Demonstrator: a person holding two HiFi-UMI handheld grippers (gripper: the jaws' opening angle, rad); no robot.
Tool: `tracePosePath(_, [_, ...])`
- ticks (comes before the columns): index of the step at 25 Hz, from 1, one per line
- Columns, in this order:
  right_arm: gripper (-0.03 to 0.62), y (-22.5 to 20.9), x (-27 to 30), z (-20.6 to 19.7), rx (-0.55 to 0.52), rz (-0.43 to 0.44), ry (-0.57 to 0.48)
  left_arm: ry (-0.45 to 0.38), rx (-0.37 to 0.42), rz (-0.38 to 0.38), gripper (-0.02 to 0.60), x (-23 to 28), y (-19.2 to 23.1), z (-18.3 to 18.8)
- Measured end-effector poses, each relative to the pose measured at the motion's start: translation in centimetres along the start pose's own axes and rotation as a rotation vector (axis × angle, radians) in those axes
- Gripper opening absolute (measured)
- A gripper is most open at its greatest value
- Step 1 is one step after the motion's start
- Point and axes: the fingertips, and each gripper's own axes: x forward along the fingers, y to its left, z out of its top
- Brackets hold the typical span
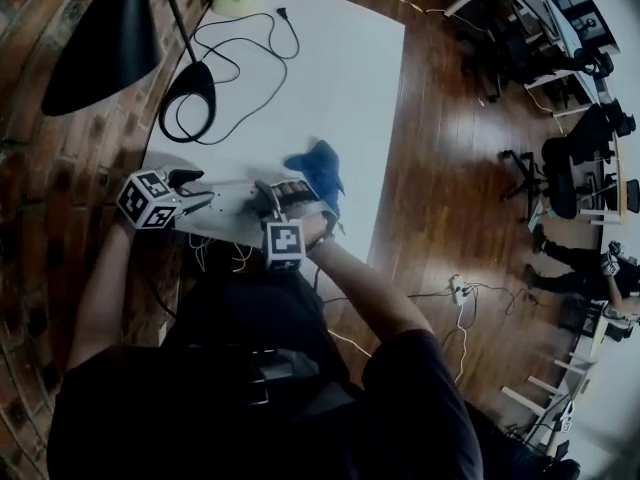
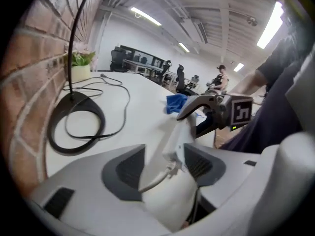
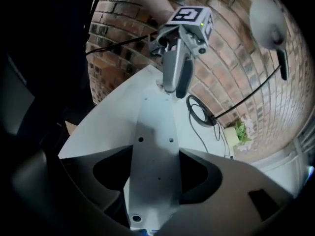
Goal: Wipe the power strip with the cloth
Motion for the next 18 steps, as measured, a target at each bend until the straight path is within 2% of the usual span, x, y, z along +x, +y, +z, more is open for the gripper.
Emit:
tracePosePath(1, [0.278, 0.0, -0.2, 0.1, -0.011, -0.026, 0.001, 0.025, -0.023, -0.073, 0.302, 0.0, -0.7, 0.2])
tracePosePath(2, [0.278, 0.1, -0.3, 0.1, -0.027, -0.05, 0.006, 0.046, -0.042, -0.135, 0.304, -0.1, -1.5, 0.6])
tracePosePath(4, [0.277, 0.2, -0.5, 0.0, -0.056, -0.092, 0.012, 0.094, -0.022, -0.183, 0.318, 0.3, -2.4, 0.9])
tracePosePath(7, [0.276, 0.6, -0.8, 0.2, -0.072, -0.138, 0.004, 0.213, 0.067, -0.196, 0.318, 2.4, -3.0, -0.3])
tracePosePath(11, [0.275, 1.3, -1.2, 0.2, -0.106, -0.171, 0.011, 0.301, 0.097, -0.194, 0.329, 4.9, -3.3, -2.1])
tracePosePath(14, [0.275, 1.4, -1.1, 0.1, -0.094, -0.175, 0.015, 0.316, 0.137, -0.168, 0.326, 4.9, -3.2, -2.2])
tracePosePath(16, [0.273, 1.2, -1.1, 0.2, -0.047, -0.183, 0.001, 0.297, 0.177, -0.15, 0.282, 4.9, -3.6, -2.0])
tracePosePath(18, [0.278, 1.4, -1.1, 0.1, -0.001, -0.169, -0.014, 0.268, 0.208, -0.116, 0.272, 5.0, -3.9, -1.9])
